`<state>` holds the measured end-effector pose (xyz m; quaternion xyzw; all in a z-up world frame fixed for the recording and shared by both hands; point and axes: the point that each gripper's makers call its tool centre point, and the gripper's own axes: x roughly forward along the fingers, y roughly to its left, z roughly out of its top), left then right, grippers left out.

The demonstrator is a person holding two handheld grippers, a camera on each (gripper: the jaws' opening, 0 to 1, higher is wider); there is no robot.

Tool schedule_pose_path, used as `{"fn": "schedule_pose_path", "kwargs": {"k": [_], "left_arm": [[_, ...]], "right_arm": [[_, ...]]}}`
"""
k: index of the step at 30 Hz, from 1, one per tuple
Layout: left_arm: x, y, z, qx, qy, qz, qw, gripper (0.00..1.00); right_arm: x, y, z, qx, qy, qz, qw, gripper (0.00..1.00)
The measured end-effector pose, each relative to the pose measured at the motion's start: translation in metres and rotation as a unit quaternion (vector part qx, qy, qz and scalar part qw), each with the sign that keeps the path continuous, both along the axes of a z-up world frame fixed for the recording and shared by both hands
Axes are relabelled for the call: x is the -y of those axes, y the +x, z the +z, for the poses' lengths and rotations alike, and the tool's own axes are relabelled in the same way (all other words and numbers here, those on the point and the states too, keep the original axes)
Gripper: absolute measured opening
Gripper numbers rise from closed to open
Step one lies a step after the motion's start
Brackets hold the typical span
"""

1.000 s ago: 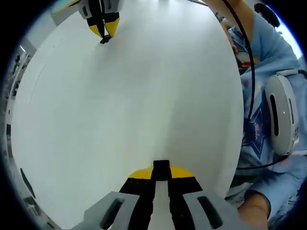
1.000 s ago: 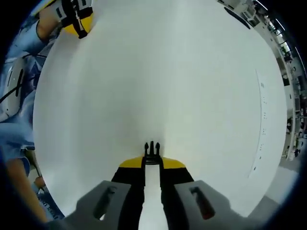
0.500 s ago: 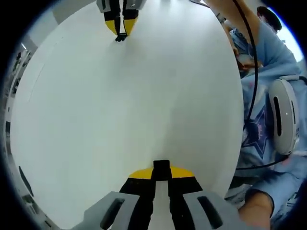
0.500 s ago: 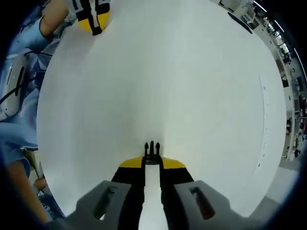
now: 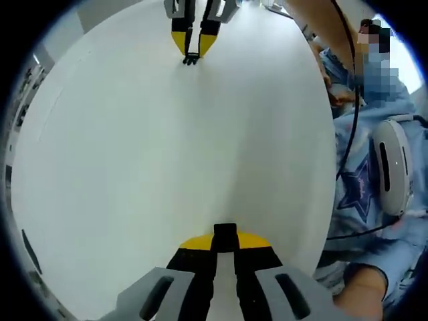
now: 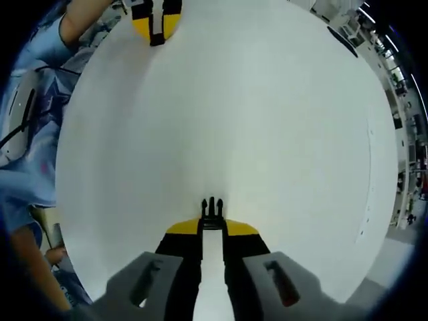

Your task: Snap the two parts of the plastic buckle together until the buckle closes and remains connected.

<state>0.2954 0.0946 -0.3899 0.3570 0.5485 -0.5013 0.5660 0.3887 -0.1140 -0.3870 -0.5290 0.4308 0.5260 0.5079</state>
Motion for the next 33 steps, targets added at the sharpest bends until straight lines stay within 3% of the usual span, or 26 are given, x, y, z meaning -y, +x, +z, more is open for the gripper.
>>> {"fn": "schedule_pose_path", "kwargs": {"k": [13,24,33], "left_arm": [[0.007,-0.004,0.0,-0.008,-0.006,0.021,0.9997,0.08],[0.004,-0.004,0.001,0.003,0.019,-0.005,0.9998,0.08],[0.0,-0.002,0.001,0.008,0.02,-0.019,0.9996,0.08]], "right_arm": [[-0.002,-0.025,0.002,0.008,0.006,0.026,0.9996,0.1],[-0.003,-0.035,0.004,0.021,0.014,0.025,0.9994,0.1],[-0.005,-0.044,0.004,0.03,0.022,0.006,0.9993,0.1]]}}
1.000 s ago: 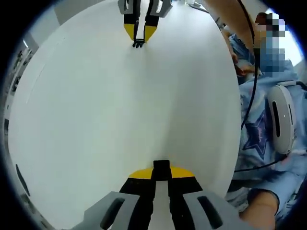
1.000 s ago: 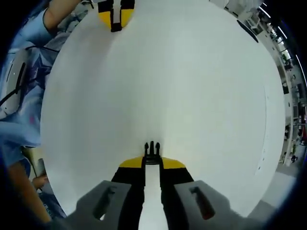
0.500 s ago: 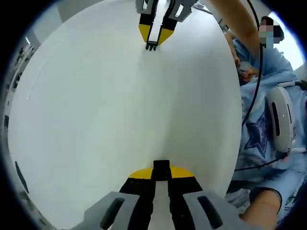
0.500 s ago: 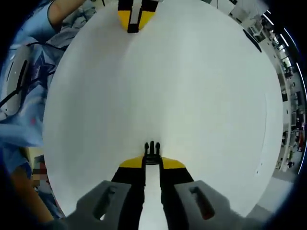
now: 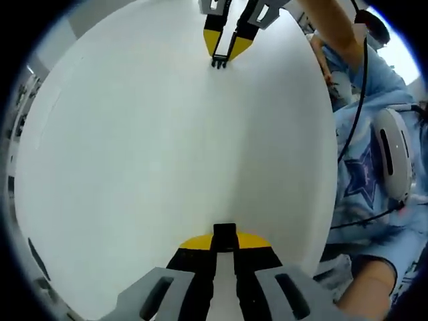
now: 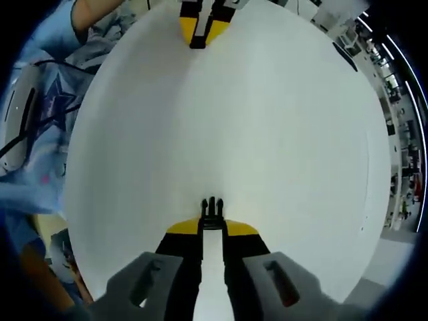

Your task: Snap the two parts of the plastic buckle together until the buckle closes and remains connected.

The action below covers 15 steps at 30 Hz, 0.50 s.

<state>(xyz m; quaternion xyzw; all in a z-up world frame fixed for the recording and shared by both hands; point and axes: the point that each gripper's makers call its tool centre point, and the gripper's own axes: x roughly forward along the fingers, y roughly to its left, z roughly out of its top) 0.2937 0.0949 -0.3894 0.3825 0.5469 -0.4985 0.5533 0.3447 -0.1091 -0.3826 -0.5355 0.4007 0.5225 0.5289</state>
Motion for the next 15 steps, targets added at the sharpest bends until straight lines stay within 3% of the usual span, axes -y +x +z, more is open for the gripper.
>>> {"fn": "schedule_pose_path", "kwargs": {"k": [15], "left_arm": [[0.01,0.006,0.0,0.015,-0.03,-0.034,0.9988,0.08]], "right_arm": [[-0.005,-0.014,-0.001,0.004,0.001,-0.031,0.9995,0.1]]}}
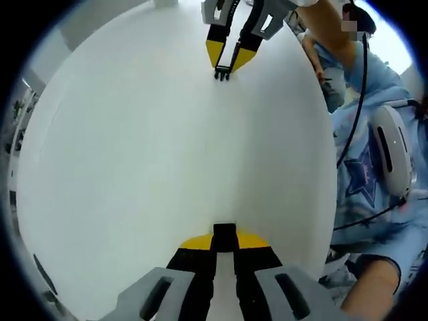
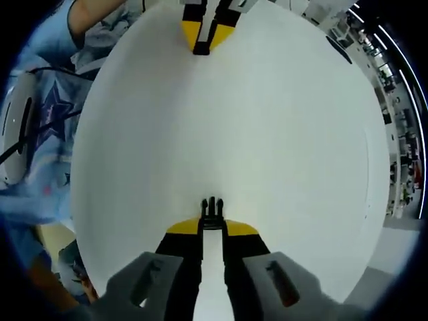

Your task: Snap the two parts of the plastic buckle together until the buckle closes and remains connected.

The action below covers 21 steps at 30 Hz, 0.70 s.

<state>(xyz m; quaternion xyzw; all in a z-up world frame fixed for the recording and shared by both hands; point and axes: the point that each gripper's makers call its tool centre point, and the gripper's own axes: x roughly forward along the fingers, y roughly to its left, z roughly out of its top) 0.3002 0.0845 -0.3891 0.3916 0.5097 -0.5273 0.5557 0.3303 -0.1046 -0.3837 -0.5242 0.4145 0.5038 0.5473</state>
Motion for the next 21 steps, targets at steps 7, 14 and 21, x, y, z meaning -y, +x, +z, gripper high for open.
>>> {"fn": "schedule_pose_path", "kwargs": {"k": [7,14,21], "left_arm": [[0.021,0.004,0.001,0.015,-0.031,-0.025,0.9991,0.08],[0.044,0.004,0.001,0.019,-0.061,-0.04,0.9972,0.08],[0.059,0.006,0.002,0.028,-0.071,-0.054,0.9956,0.08]], "right_arm": [[-0.004,-0.012,-0.002,-0.004,0.006,-0.007,0.9999,0.1],[-0.004,-0.017,-0.002,-0.003,0.014,-0.008,0.9999,0.1],[-0.005,-0.018,-0.002,0.004,0.02,0.011,0.9997,0.1]]}}
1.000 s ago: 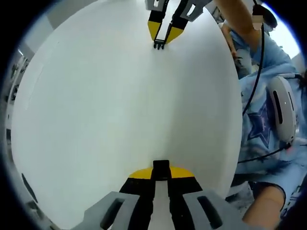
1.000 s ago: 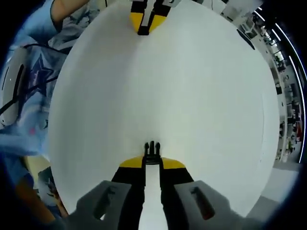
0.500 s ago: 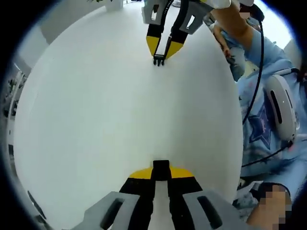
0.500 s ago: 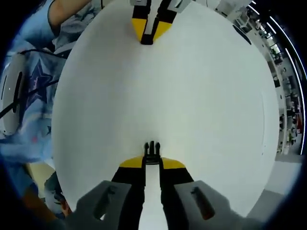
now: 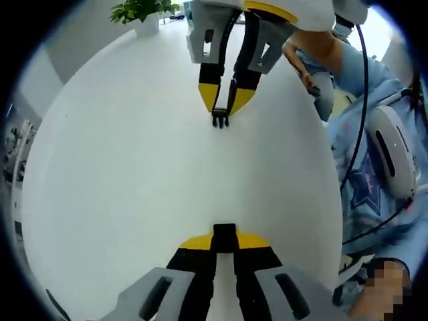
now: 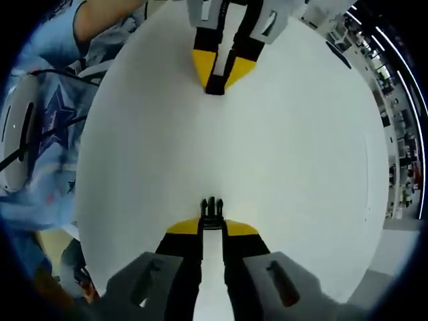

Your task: Snap the two parts of the plastic buckle together until the buckle closes and remains connected.

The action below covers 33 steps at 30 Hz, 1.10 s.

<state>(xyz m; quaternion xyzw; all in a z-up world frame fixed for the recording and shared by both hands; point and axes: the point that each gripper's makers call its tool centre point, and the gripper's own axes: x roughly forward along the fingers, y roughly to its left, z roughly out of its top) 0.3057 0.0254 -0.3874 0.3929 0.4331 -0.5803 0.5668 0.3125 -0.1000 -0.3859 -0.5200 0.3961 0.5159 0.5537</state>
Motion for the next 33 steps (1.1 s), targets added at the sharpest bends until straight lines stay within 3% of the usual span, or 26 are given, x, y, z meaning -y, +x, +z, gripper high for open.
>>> {"fn": "schedule_pose_path", "kwargs": {"k": [16,18,25,33], "left_arm": [[0.031,0.001,-0.001,0.016,-0.041,-0.023,0.9988,0.09],[0.035,0.006,0.0,0.03,-0.055,-0.031,0.9976,0.09],[0.039,0.008,0.006,0.042,-0.079,-0.037,0.9953,0.2],[0.026,0.014,0.018,0.053,-0.108,-0.028,0.9924,0.2]], "right_arm": [[-0.01,-0.002,0.0,-0.006,0.026,0.01,0.9996,0.1],[-0.011,0.0,0.0,-0.006,0.028,0.011,0.9995,0.1],[-0.012,0.001,0.0,-0.01,0.025,0.014,0.9995,0.1],[-0.014,0.002,-0.001,-0.016,0.028,0.004,0.9995,0.1]]}}
